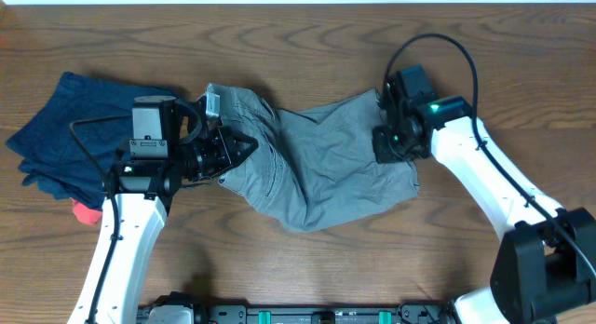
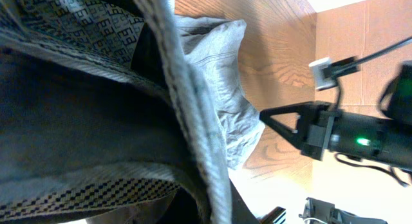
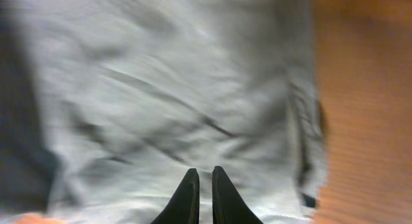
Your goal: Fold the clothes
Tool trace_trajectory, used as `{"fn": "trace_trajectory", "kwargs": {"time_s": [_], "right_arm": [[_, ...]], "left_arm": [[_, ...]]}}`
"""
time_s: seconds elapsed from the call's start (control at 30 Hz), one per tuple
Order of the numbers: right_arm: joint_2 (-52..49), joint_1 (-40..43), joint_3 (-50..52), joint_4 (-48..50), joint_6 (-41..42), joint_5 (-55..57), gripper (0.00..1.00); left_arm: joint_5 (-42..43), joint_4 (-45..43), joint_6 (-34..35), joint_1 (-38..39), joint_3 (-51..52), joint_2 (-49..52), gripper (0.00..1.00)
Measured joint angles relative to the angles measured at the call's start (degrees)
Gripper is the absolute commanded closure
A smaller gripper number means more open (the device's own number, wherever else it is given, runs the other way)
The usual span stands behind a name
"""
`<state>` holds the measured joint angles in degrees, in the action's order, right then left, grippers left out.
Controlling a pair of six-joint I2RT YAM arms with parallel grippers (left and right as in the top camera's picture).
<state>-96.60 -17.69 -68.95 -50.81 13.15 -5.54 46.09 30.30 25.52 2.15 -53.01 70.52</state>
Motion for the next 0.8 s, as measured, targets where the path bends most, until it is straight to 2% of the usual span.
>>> {"fn": "trace_trajectory", "kwargs": {"time_s": [0.33,0.5,0.8], "right_arm": [[-0.52,0.70,15.98,8.17,0.74,1.42,0.93],[0.26,-0.09,18.80,10.47,3.43,1.18,0.93],[0.63,-9.60,19.23,11.06,9.16,1.49,0.92]], "left_arm": [[-0.46,-2.75,0.35,2.25,0.00,0.09,0.93],[-4.50,-6.27,3.50,8.37,0.00,0.33,0.93],[-12.55,-13.46,8.02,21.22,0.00,5.64,0.93]]}}
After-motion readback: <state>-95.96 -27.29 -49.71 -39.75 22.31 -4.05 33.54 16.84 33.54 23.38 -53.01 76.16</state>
